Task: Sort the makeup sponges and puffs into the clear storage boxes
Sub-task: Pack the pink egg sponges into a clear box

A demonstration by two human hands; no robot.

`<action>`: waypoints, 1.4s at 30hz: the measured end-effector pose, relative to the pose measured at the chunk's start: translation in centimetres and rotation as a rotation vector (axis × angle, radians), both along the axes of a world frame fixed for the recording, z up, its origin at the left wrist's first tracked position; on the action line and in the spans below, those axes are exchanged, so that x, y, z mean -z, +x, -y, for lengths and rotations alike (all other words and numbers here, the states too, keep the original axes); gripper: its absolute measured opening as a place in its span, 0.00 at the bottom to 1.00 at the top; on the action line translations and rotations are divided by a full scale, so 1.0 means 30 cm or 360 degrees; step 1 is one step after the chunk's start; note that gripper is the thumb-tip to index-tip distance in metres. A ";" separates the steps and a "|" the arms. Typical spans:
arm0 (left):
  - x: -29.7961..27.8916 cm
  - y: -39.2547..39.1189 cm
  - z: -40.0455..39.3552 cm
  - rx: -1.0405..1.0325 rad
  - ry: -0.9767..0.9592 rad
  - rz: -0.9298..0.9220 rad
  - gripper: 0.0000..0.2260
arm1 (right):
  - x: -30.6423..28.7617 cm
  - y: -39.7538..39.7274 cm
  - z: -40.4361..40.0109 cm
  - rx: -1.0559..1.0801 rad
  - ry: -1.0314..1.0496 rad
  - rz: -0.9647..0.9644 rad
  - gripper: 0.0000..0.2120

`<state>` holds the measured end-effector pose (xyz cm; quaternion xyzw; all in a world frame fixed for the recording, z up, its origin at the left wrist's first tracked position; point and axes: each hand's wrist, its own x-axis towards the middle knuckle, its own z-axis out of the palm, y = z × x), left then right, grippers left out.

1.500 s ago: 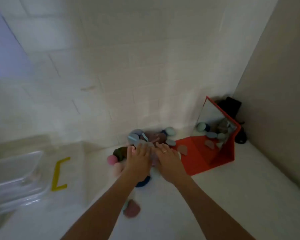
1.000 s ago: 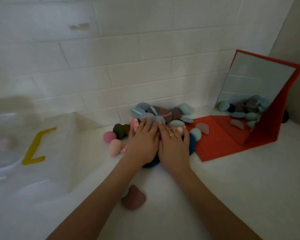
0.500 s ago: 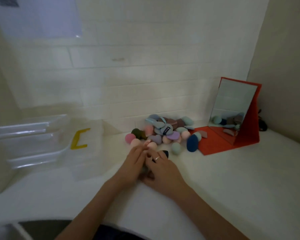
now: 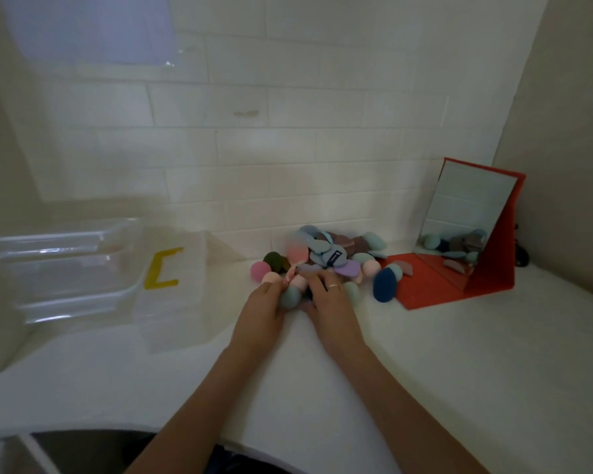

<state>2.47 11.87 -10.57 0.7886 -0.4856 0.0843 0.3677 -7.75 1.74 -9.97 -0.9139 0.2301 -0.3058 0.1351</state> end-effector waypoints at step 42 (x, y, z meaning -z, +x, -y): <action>-0.014 0.065 -0.385 -0.0793 -0.0338 0.0433 0.23 | -0.063 0.179 -0.379 -0.0705 0.1319 0.0250 0.20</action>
